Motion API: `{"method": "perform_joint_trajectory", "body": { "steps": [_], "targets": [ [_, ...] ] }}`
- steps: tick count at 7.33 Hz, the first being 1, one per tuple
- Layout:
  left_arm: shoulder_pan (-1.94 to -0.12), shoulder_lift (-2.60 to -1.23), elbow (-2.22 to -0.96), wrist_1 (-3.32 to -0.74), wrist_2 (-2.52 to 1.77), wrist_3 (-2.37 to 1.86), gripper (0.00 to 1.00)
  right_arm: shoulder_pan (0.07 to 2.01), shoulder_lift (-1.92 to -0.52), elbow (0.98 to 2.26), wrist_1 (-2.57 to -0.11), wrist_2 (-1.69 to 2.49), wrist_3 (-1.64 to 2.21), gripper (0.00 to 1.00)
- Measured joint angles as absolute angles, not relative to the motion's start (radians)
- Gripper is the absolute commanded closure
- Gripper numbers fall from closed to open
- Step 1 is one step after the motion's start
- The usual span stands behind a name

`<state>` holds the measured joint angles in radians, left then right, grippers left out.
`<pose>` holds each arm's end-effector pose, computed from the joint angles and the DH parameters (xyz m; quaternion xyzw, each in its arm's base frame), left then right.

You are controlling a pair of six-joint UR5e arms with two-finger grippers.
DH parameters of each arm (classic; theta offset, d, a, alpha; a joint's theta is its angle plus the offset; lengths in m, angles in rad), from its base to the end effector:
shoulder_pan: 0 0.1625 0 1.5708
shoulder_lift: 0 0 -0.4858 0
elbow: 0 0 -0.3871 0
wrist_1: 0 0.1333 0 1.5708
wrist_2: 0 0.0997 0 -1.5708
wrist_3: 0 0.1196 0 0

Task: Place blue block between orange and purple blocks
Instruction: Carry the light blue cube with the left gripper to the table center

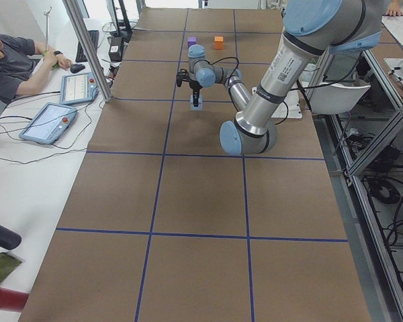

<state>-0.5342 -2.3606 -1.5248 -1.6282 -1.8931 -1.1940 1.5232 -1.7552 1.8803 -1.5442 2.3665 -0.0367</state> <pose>0.6234 -0.4796 0.2497 0.0366 0.4107 -0.0091 0.9110 0.0285 -0.4080 0.6594 0.0677 -0.3867 -0.0681 0.9172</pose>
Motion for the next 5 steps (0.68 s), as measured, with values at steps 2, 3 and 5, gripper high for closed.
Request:
{"method": "perform_joint_trajectory", "body": {
  "steps": [2,3,5],
  "targets": [
    [-0.491,-2.450,-1.419,-1.634,-1.852,-1.231,0.23,1.523,-1.757,1.881,-1.530,2.401,-0.037,0.00],
    [-0.477,-2.462,-1.400,-1.635,-1.847,-1.236,0.01,1.523,-1.756,1.880,-1.529,2.430,-0.037,0.00],
    [-0.463,-2.466,-1.403,-1.634,-1.843,-1.231,0.01,1.522,-1.752,1.887,-1.528,2.452,-0.042,0.00]
  ]
}}
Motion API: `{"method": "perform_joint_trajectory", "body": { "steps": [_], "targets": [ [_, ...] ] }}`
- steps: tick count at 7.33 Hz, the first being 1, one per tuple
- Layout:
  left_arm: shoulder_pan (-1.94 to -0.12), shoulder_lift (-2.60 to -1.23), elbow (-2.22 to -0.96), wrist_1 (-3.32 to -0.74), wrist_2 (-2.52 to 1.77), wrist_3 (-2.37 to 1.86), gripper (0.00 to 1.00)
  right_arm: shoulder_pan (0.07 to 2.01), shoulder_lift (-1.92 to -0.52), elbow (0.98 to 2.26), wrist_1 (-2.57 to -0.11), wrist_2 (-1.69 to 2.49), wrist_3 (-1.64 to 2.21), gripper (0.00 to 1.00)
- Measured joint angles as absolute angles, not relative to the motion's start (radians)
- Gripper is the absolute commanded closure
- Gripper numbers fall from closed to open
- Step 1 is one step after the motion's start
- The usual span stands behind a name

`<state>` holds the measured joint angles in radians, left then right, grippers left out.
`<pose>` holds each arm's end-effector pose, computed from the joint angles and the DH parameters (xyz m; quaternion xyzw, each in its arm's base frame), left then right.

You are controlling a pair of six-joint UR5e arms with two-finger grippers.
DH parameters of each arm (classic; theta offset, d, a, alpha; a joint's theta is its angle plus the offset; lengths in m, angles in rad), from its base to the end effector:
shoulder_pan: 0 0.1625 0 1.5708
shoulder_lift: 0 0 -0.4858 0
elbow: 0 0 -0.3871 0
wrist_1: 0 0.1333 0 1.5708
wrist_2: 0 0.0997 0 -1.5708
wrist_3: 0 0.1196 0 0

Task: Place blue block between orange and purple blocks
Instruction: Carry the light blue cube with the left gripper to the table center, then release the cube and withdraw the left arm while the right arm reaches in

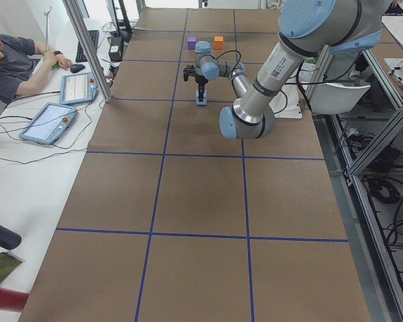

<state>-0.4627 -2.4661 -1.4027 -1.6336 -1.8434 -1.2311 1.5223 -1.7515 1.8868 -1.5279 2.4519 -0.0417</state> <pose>0.6889 -0.4566 0.2192 0.0334 0.3999 -0.0040 0.9159 0.0212 -0.4094 0.6454 0.0790 -0.4250 -0.0785 0.8983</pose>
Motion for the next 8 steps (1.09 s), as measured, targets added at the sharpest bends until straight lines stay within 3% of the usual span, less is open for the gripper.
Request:
{"method": "perform_joint_trajectory", "body": {
  "steps": [3,5,8],
  "targets": [
    [-0.531,-2.425,-1.520,-1.564,-1.889,-1.099,0.01,1.514,-1.747,1.952,-1.528,2.453,-0.036,0.00],
    [-0.643,-2.250,-1.689,-1.493,-1.979,-0.888,0.01,1.463,-1.695,2.001,-1.529,2.450,0.066,0.00],
    [-0.885,-1.904,-1.881,-1.476,-2.103,-0.460,0.01,1.236,-1.571,2.074,-1.531,2.409,0.415,0.00]
  ]
}}
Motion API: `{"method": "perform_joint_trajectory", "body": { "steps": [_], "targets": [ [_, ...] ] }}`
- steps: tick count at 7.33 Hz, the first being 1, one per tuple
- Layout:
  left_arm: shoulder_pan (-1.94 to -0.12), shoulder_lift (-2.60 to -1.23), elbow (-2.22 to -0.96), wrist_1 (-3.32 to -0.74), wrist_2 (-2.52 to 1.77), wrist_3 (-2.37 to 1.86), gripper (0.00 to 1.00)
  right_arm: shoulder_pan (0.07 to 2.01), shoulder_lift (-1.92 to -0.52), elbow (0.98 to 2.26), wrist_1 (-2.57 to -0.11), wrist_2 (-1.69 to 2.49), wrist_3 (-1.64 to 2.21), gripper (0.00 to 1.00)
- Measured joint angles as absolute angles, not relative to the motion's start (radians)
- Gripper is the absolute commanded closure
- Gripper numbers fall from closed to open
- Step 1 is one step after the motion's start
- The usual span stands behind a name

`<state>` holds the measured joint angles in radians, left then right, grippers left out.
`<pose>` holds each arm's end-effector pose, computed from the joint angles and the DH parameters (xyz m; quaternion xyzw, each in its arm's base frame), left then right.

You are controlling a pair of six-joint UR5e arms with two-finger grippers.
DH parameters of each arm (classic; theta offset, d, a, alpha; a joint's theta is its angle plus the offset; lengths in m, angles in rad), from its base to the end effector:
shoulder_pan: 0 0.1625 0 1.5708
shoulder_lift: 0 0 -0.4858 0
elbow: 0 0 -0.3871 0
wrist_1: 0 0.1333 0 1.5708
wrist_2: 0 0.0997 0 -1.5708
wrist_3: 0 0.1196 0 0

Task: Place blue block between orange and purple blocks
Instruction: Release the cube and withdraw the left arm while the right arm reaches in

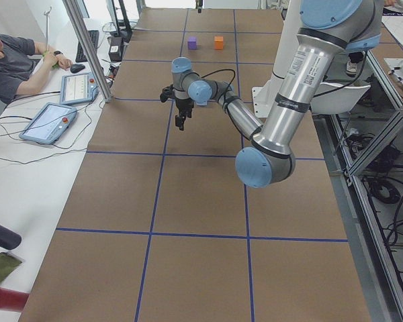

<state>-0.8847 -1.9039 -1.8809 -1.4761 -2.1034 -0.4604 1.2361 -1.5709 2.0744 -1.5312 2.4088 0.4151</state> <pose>0.3286 -0.5159 0.4254 0.0821 0.3545 0.1754 0.9148 -0.1110 -0.4545 0.4785 0.0845 -0.4544 -0.0737 0.8837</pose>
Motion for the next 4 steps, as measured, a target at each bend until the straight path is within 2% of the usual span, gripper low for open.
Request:
{"method": "perform_joint_trajectory", "body": {
  "steps": [2,4],
  "targets": [
    [-1.102,-1.722,-1.904,-1.475,-2.127,-0.075,0.01,1.038,-1.456,2.106,-1.534,2.314,0.664,0.00],
    [-1.346,-1.608,-1.829,-1.480,-2.203,0.170,0.00,0.828,-1.329,2.109,-1.547,2.165,0.872,0.00]
  ]
}}
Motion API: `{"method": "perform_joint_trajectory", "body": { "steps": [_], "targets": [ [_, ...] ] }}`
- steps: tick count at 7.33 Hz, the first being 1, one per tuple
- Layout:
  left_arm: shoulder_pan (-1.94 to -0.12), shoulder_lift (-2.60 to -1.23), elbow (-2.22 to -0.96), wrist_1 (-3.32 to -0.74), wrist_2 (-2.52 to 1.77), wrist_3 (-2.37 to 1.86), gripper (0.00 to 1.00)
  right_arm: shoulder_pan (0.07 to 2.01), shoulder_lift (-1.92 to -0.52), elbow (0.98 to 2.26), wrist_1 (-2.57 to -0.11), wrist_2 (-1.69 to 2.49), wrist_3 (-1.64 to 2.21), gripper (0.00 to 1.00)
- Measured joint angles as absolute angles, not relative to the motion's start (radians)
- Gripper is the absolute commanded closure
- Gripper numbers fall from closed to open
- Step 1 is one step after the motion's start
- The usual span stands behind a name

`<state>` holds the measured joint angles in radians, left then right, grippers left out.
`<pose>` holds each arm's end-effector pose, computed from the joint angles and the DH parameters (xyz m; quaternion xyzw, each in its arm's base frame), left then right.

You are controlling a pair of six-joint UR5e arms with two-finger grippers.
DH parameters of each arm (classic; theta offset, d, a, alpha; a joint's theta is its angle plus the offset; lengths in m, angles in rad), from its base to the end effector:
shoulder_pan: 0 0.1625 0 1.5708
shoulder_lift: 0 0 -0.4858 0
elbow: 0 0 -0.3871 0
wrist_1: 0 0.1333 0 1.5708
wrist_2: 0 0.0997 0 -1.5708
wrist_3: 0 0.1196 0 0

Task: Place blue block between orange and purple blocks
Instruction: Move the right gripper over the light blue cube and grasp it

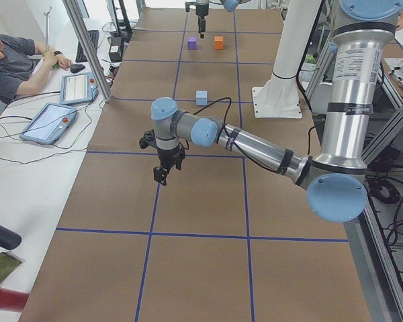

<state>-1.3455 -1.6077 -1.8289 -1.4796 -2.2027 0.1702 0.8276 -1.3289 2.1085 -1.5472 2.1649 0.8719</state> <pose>0.0518 -0.5067 0.6097 0.0881 0.3117 0.2168 0.9209 -0.3113 -0.4368 0.3591 0.0637 -0.4563 -0.0576 0.8857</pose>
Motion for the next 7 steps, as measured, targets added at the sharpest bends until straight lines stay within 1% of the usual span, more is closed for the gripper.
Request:
{"method": "perform_joint_trajectory", "body": {
  "steps": [2,3,5,7],
  "targets": [
    [-1.550,-1.548,-1.744,-1.489,-2.264,0.282,0.00,0.652,-1.171,2.063,-1.633,2.000,0.973,0.00],
    [-1.602,-1.525,-1.729,-1.488,-2.283,0.332,0.00,0.589,-1.073,1.995,-1.675,1.930,1.002,0.00],
    [-1.640,-1.483,-1.730,-1.494,-2.319,0.364,0.00,0.524,-0.911,1.830,-1.700,1.858,1.042,0.00],
    [-1.648,-1.476,-1.732,-1.496,-2.326,0.368,0.00,0.502,-0.803,1.691,-1.697,1.832,1.058,0.00]
  ]
}}
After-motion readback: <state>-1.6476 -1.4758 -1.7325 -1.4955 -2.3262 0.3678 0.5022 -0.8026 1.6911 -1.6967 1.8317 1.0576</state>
